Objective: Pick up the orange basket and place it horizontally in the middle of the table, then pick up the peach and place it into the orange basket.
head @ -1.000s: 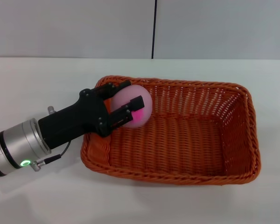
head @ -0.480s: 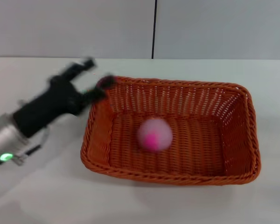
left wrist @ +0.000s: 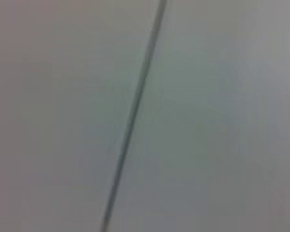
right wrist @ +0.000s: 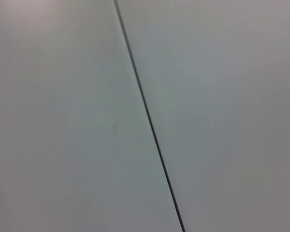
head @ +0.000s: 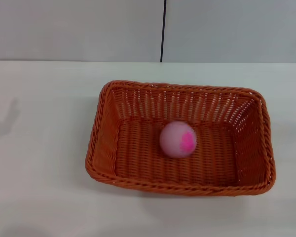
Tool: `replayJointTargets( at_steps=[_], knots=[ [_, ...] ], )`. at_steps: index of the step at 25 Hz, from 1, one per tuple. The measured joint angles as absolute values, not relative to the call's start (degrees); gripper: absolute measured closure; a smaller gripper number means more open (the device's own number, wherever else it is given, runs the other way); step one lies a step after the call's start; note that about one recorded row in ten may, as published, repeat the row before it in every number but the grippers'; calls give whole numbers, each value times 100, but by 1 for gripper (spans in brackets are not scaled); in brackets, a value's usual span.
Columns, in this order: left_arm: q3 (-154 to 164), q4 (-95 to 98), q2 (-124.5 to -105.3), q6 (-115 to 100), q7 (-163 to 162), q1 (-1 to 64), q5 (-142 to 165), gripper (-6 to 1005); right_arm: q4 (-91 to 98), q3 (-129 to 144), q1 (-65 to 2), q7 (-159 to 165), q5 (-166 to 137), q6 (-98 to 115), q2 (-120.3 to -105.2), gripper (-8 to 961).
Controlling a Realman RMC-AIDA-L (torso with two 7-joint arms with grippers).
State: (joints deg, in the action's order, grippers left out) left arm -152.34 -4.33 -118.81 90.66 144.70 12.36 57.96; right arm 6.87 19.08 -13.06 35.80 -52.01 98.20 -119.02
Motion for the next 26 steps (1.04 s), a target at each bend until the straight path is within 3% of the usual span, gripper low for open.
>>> replayJointTargets(
  at_steps=[9,26],
  knots=[
    [-15861,-463,-11854,9052,15269,884,5656,165,-305,1885,-1334,2540,-5205,9886,-11935,353],
    [-16250,501,-11892,9737,15426,770,5633,166,-36,1818,-1334,2169,-5203,9861,-11906,353]
  ],
)
